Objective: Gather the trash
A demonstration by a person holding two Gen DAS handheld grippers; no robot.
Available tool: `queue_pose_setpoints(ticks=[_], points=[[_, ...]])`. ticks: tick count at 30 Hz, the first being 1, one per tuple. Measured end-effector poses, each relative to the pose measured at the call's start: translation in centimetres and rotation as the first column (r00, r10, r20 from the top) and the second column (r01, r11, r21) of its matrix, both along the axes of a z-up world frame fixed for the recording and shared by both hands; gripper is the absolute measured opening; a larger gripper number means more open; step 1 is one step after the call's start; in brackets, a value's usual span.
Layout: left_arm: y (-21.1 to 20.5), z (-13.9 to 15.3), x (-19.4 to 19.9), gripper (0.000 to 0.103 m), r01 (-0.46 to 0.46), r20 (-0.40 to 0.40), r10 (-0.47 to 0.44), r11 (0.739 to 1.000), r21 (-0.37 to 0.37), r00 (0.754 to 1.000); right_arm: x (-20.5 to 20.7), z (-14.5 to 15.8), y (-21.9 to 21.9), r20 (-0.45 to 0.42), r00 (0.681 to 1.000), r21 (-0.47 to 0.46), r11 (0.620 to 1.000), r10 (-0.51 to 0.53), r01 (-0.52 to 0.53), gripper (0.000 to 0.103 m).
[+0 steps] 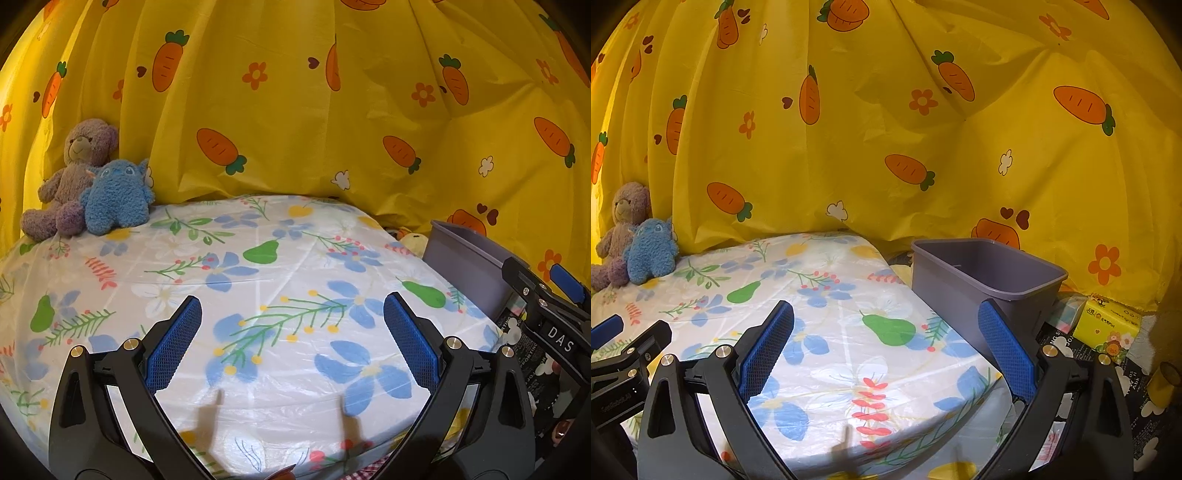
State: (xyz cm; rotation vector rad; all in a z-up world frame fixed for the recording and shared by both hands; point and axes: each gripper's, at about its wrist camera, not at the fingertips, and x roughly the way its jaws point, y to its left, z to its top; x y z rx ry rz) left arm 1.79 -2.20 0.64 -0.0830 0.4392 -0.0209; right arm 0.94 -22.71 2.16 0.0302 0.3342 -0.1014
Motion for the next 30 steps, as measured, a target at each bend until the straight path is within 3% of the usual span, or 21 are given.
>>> queue_pose_setpoints(ticks=[30], points=[[-0.48, 0.20, 0.13, 0.097, 0.010, -0.004, -0.010, 1.000, 0.004, 1.000, -0.03, 0.23, -0.56, 0.010, 1.000, -0.002, 1.000, -0.003, 0.003, 0.096]])
